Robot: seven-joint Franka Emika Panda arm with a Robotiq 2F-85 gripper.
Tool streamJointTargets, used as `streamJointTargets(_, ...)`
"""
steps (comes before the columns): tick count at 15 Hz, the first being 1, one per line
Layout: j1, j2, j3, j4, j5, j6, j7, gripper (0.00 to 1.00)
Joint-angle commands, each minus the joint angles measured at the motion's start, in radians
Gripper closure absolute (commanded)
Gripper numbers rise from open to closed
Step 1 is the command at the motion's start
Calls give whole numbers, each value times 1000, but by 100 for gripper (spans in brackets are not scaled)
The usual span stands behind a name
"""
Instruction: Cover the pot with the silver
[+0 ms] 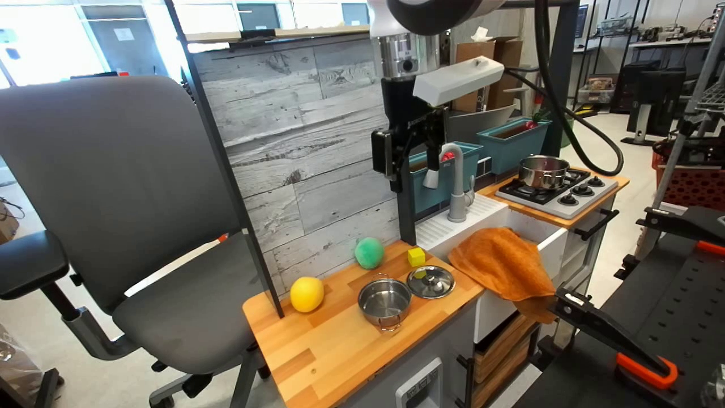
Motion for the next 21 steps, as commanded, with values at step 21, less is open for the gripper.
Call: streamJointTargets(21,-59,321,-29,-13,-43,203,-252,0)
